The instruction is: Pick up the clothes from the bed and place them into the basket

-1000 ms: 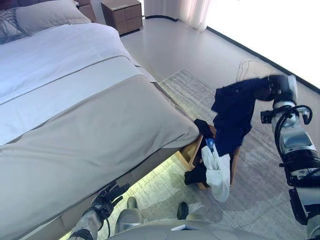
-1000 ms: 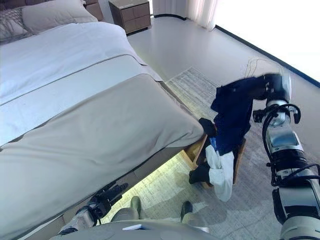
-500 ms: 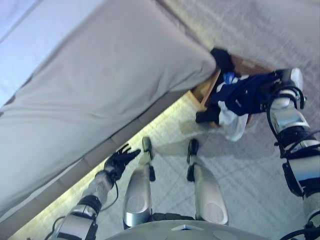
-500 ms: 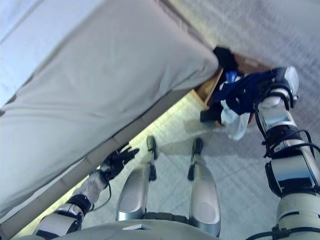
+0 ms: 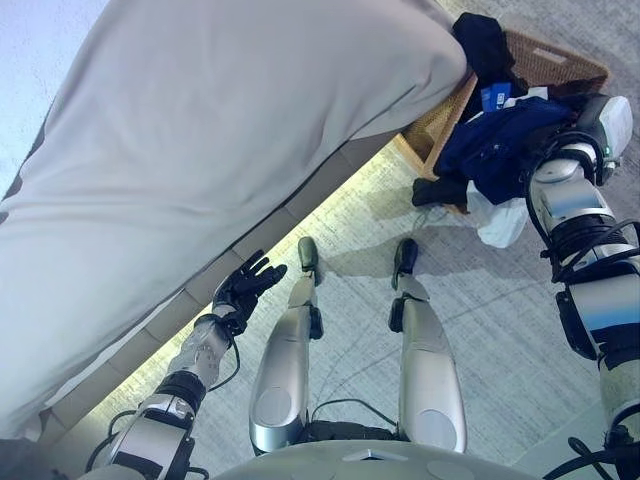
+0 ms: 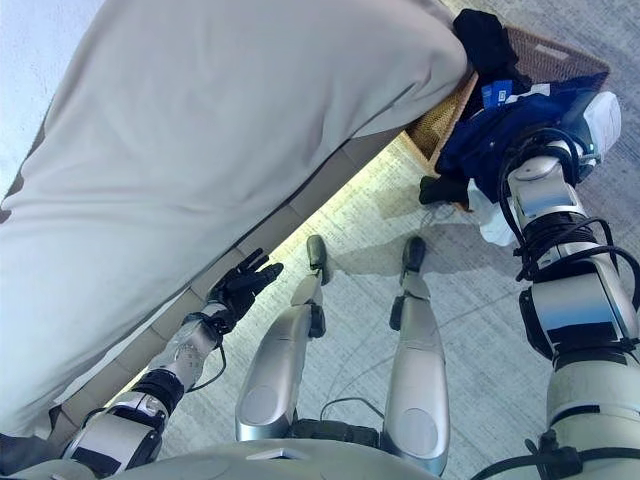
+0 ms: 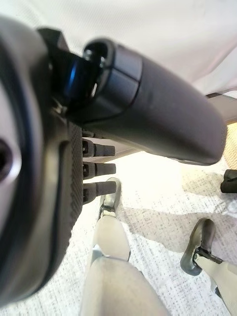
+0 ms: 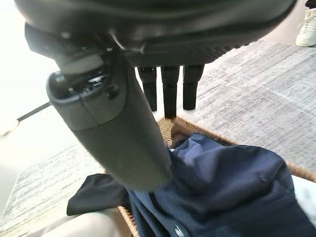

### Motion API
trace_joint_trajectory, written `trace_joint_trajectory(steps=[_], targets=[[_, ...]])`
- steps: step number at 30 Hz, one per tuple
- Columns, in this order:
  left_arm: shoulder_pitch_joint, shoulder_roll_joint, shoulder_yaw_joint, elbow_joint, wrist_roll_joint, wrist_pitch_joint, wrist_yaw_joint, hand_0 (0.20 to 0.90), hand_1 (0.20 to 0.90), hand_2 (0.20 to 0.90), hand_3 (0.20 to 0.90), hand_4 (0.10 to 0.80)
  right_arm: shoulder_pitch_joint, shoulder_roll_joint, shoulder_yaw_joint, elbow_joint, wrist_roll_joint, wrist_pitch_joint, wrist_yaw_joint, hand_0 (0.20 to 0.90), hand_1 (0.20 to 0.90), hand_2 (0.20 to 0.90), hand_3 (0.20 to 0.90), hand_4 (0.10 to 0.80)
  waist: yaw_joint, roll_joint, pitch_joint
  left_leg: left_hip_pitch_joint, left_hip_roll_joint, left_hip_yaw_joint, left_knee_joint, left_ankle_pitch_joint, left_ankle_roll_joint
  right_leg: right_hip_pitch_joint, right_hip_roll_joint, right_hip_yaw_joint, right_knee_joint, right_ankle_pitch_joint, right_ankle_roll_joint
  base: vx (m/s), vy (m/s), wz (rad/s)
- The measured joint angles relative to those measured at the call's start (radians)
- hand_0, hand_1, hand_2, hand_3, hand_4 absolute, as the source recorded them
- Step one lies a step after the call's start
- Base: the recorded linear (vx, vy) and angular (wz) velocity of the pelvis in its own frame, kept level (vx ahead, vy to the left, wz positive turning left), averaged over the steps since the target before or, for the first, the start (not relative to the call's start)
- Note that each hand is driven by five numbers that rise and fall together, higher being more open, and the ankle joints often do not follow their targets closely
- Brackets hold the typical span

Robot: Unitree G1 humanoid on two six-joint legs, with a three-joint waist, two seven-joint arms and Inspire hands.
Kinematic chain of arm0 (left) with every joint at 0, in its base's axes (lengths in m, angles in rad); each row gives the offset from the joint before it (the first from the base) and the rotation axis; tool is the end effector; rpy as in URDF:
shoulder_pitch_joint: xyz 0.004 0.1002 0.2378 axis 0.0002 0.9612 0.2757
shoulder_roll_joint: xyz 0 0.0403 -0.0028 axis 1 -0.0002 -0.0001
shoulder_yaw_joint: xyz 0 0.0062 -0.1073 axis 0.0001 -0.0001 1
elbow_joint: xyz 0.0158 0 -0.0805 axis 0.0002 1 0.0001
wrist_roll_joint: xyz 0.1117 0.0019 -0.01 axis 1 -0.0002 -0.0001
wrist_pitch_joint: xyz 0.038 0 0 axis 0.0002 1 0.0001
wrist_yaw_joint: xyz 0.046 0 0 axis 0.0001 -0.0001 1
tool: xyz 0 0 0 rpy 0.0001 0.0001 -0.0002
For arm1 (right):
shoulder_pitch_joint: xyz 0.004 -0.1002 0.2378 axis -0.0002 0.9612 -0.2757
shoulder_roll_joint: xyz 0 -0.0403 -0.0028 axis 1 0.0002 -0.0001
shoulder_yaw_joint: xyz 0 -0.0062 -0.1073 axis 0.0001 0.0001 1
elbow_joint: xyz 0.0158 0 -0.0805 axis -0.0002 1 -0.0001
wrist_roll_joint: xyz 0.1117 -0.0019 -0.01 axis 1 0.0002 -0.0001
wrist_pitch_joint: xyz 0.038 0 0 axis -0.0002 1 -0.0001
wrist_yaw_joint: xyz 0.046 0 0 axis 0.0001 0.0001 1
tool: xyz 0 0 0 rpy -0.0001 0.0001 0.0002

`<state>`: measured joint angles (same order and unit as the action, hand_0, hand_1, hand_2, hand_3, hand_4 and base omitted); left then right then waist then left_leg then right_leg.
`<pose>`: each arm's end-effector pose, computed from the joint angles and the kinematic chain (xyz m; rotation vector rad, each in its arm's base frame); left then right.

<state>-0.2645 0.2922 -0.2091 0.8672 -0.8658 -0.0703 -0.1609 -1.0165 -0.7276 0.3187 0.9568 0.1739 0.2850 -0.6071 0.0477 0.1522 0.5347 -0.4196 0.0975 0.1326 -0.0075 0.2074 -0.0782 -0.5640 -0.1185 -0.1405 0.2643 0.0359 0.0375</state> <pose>0.2267 0.2089 -0.0521 -0.4748 0.4976 0.0429 0.3559 -0.2885 0.1916 -0.6439 0.0610 -0.8686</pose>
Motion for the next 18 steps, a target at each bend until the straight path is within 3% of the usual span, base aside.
trace_joint_trajectory(steps=[4,7,13,18], targets=[[0.011,0.000,0.001,0.000,0.001,0.002,0.000,0.900,0.900,0.900,0.900,0.800,0.001,-0.005,-0.011,-0.014,-0.008,-0.001,-0.021,0.900,0.900,0.900,0.900,0.800,-0.002,0.000,0.000,0.002,-0.005,-0.001,-0.001,0.005,0.006,0.006,-0.005,-0.002,-0.002,0.000,0.001,-0.024,0.068,0.04],[0.030,-0.005,0.002,0.004,0.001,0.004,-0.001,0.900,0.900,0.900,0.900,0.800,0.041,-0.004,-0.093,-0.057,0.000,-0.036,-0.089,0.900,0.900,0.900,0.900,0.800,-0.001,0.000,0.000,0.058,-0.009,-0.002,-0.030,0.012,0.015,0.059,-0.007,-0.008,-0.019,0.000,0.001,0.015,0.099,0.05],[0.081,-0.011,0.009,0.014,0.017,0.010,-0.002,0.900,0.900,0.900,0.900,0.800,0.151,-0.013,-0.243,-0.375,-0.150,-0.156,-0.289,0.900,0.900,0.900,0.900,0.800,-0.022,0.001,-0.001,0.185,-0.013,-0.009,-0.073,0.012,0.016,0.229,-0.003,-0.028,-0.130,0.019,0.028,0.065,0.096,0.06],[0.094,-0.022,0.040,0.014,0.084,0.035,-0.003,0.900,0.900,0.900,0.900,0.800,0.170,-0.089,-0.303,-0.475,-0.169,-0.195,-0.276,0.900,0.900,0.900,0.900,0.800,-0.022,0.000,-0.005,0.258,-0.013,-0.028,-0.080,-0.015,0.023,0.356,-0.003,-0.060,-0.212,0.033,0.040,0.086,0.067,0.21]])
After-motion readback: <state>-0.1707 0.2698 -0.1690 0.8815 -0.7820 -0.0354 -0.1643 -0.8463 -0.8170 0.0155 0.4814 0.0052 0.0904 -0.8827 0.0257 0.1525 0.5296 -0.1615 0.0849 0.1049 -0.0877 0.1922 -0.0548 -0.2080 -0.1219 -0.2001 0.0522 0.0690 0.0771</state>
